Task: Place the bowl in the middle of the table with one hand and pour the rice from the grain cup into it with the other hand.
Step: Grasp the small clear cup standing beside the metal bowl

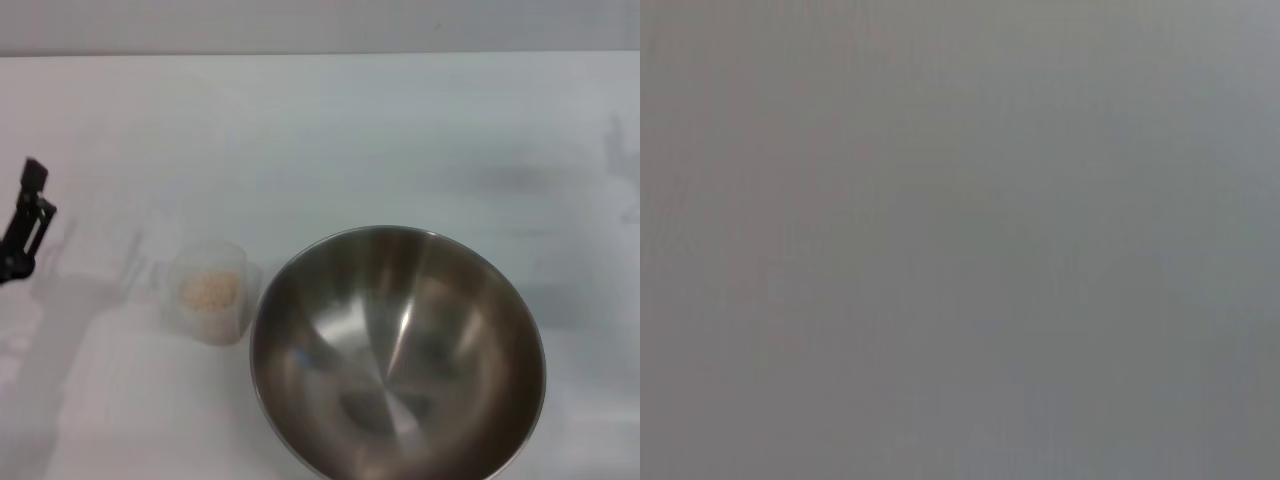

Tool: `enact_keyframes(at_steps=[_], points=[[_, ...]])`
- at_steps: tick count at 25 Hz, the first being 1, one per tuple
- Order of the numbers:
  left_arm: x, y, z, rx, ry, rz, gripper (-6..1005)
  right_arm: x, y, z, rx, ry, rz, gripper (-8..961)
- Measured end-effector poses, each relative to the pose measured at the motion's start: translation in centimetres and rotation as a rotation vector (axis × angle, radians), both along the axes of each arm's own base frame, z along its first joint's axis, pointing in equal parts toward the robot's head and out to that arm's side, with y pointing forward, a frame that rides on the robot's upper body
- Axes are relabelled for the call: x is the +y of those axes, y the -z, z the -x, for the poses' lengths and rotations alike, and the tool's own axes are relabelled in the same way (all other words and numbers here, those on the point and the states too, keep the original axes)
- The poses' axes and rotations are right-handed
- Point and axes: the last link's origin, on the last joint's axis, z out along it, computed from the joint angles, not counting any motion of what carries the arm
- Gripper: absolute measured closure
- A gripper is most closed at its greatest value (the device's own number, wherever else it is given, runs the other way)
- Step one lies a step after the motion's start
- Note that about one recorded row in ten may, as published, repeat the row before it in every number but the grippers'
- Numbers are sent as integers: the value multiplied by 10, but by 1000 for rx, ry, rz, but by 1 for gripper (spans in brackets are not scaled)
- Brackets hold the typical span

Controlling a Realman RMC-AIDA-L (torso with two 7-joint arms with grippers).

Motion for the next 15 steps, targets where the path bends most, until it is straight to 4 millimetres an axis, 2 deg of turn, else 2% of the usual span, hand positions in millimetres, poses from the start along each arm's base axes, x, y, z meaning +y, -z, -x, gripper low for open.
enact_keyframes(at_steps=[7,15], points=[[-19,16,13,42,-59,108,187,15,-4,5,-2,-2,-11,521],[-35,31,18,79,-65,215,187,22,-6,7,-3,2,-16,521]])
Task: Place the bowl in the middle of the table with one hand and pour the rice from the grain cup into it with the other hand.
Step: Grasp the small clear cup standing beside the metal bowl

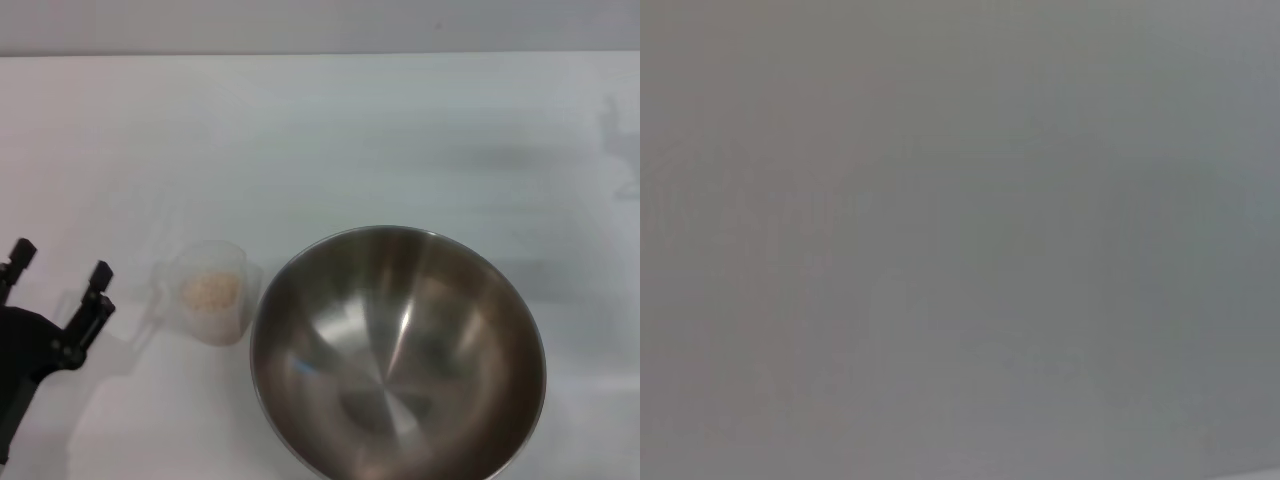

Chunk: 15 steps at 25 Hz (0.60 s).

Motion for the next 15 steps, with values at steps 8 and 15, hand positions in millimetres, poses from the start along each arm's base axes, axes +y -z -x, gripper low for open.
enact_keyframes(at_steps=[8,15], points=[[1,13,3,26,-26,77,187,3,-2,0,4,5,-10,521],[6,20,4,34,-45,120,187,4,-2,1,6,3,-11,521]])
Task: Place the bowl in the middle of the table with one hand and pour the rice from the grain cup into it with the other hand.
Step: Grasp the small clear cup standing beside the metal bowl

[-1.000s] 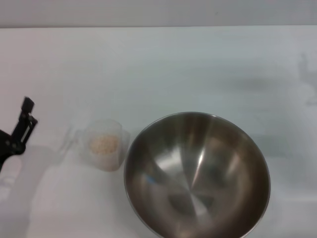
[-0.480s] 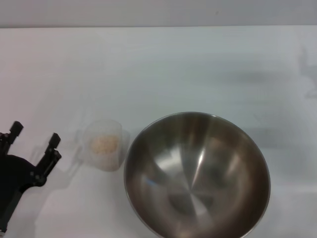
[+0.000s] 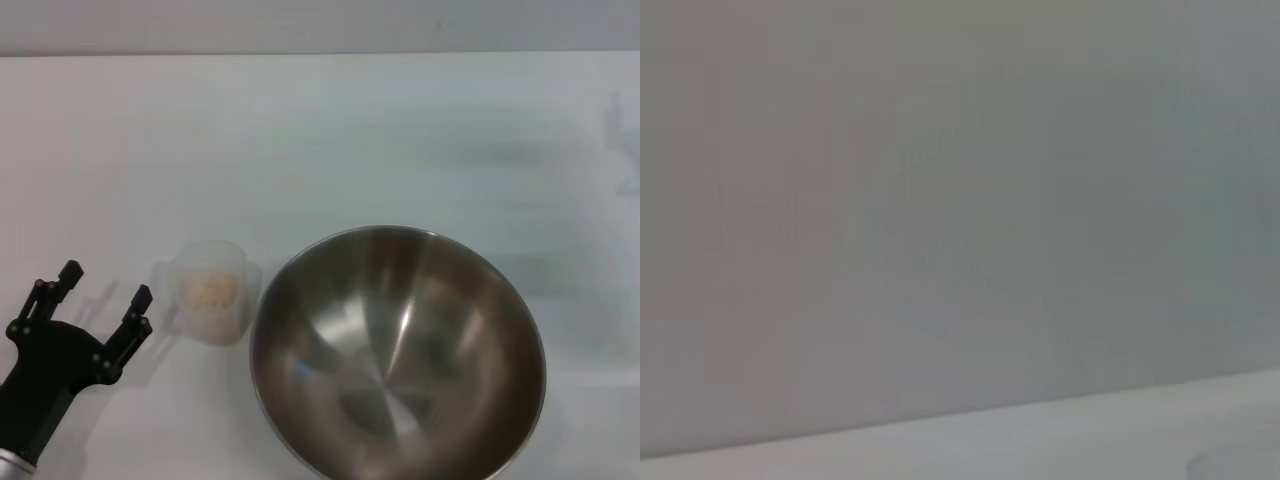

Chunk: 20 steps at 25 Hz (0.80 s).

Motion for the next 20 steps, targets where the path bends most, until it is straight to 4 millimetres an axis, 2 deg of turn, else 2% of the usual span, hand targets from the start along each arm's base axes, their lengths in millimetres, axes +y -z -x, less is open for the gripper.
enact_keyframes(at_steps=[11,20], points=[[7,6,0,14,-9,30,187,0,-1,1,1,-7,-5,521],[23,6,2,44,-21,42,188,-3,-2,-2,3,1,-10,521]])
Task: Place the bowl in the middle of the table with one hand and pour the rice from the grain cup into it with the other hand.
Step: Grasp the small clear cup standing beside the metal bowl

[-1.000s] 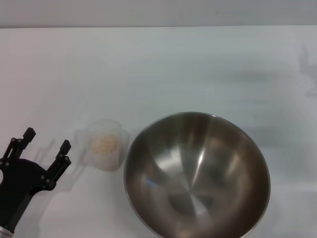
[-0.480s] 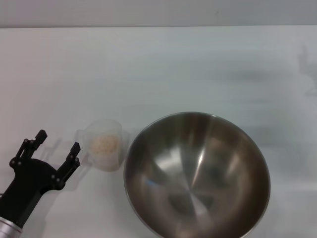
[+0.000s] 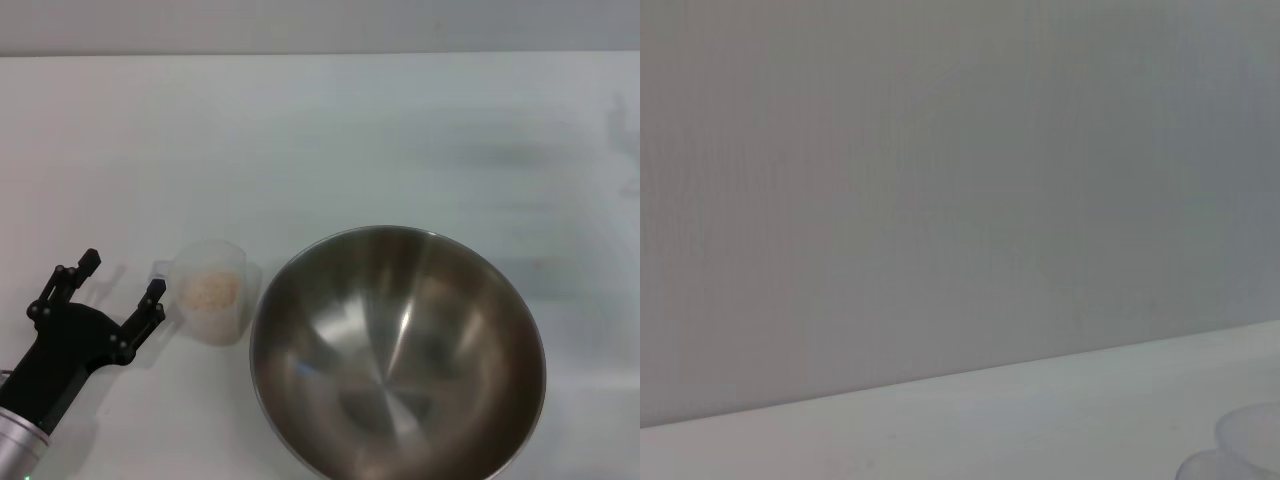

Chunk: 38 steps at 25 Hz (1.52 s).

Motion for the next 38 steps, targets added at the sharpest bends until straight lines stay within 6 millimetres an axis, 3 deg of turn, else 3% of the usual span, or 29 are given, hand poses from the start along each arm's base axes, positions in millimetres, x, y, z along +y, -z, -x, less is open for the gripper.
enact_keyframes(at_steps=[12,20,31,38], points=[[13,-1,-4,1,6,-14,187,2,-1,1,0,-3,-2,521],[16,-2,-6,-14,-4,-42,239,3,0,1,-1,-1,2,521],[21,4,-15,-24,14,-30,644,3,0,1,-2,0,3,521],[22,8,-18,-41,3,-20,851,3,-1,1,-2,-2,1,521]])
